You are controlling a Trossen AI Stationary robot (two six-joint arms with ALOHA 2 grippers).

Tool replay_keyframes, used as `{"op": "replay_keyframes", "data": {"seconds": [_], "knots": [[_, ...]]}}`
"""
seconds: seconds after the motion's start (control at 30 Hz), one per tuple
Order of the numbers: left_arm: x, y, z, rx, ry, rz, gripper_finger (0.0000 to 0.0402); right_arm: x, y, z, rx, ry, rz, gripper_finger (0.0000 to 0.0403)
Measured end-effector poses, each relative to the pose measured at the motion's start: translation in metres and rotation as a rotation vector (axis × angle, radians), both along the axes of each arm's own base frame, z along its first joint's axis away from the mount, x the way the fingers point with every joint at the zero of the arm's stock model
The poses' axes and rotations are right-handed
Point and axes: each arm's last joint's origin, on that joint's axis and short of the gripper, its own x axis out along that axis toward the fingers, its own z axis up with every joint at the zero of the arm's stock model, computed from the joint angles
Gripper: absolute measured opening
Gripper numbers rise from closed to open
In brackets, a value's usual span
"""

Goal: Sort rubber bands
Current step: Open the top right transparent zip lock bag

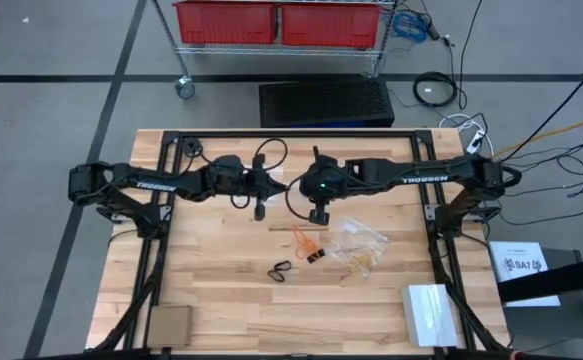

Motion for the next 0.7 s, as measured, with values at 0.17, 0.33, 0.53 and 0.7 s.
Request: {"op": "replay_keyframes", "data": {"seconds": [0.17,0.33,0.53,0.7], "knots": [[0.000,0.000,0.000,-0.008,-0.001,0.002,0.0000,0.000,0.001,0.000,0.051,-0.009,-0.023,0.0000],[0.000,0.000,0.000,-0.022,-0.006,0.006,0.0000,0.006,-0.003,-0.014,0.064,0.021,-0.069,0.0000],[0.000,0.000,0.000,-0.023,-0.003,0.006,0.0000,0.011,-0.007,-0.025,-0.085,0.060,-0.137,0.0000],[0.000,0.000,-0.001,-0.025,0.006,0.006,0.0000,0.020,-0.008,-0.019,-0.094,-0.045,-0.090,0.0000]]}}
